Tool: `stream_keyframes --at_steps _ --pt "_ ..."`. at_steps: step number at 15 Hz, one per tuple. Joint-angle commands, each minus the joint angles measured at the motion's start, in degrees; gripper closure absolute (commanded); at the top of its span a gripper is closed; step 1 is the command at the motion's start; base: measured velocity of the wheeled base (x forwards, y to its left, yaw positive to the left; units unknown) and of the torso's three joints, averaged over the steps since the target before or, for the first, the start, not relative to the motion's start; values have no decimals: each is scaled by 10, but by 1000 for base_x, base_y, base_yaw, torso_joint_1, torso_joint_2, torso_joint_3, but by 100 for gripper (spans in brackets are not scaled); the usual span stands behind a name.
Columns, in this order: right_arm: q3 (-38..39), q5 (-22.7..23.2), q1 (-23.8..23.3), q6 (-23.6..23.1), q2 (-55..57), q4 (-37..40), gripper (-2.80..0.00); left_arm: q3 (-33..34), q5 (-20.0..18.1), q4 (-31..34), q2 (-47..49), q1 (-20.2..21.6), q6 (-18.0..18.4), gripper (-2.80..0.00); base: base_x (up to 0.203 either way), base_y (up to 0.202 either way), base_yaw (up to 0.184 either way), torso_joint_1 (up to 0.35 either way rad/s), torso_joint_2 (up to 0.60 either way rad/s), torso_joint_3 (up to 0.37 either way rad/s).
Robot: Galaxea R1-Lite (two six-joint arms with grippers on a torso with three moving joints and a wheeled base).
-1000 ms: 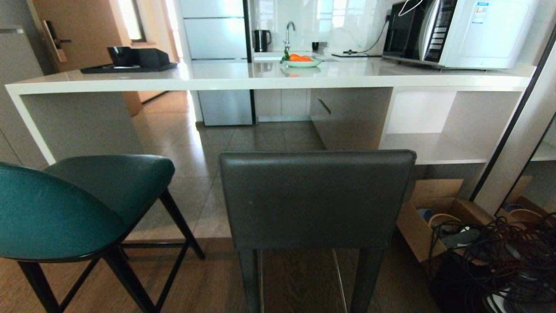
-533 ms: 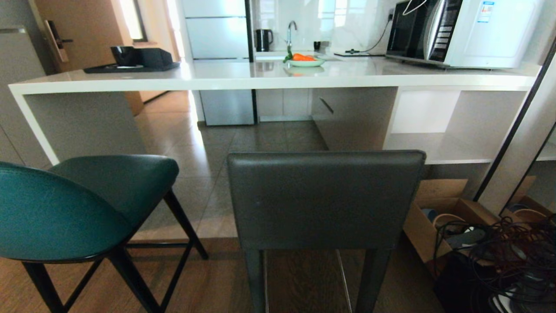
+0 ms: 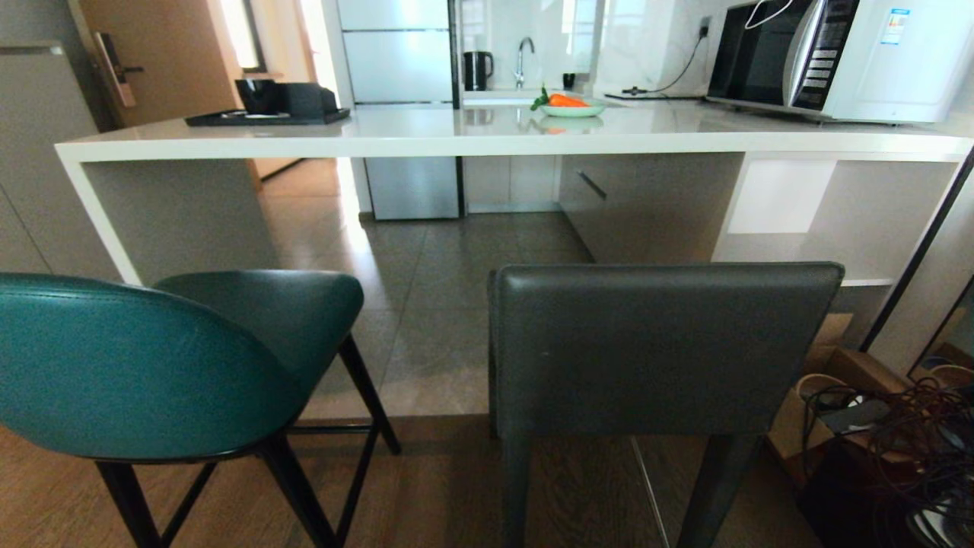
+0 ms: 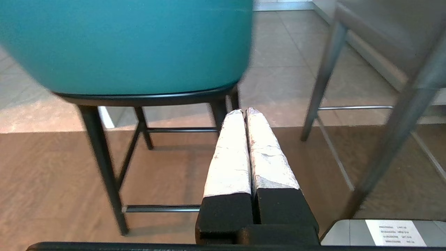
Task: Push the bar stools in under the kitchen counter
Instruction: Push the blue chair back under the dining table
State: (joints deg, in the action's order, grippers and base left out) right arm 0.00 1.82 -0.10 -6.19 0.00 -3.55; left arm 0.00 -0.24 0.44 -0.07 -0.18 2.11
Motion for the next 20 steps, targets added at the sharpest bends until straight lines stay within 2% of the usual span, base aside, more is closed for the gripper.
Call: stream_keyframes --at_steps 1,20 --pt "18 0 0 -1 1 -1 0 0 0 0 0 0 0 0 0 197 0 5 -2 5" --pt "18 0 0 0 1 -1 0 0 -1 0 0 0 0 0 0 198 -2 3 2 1"
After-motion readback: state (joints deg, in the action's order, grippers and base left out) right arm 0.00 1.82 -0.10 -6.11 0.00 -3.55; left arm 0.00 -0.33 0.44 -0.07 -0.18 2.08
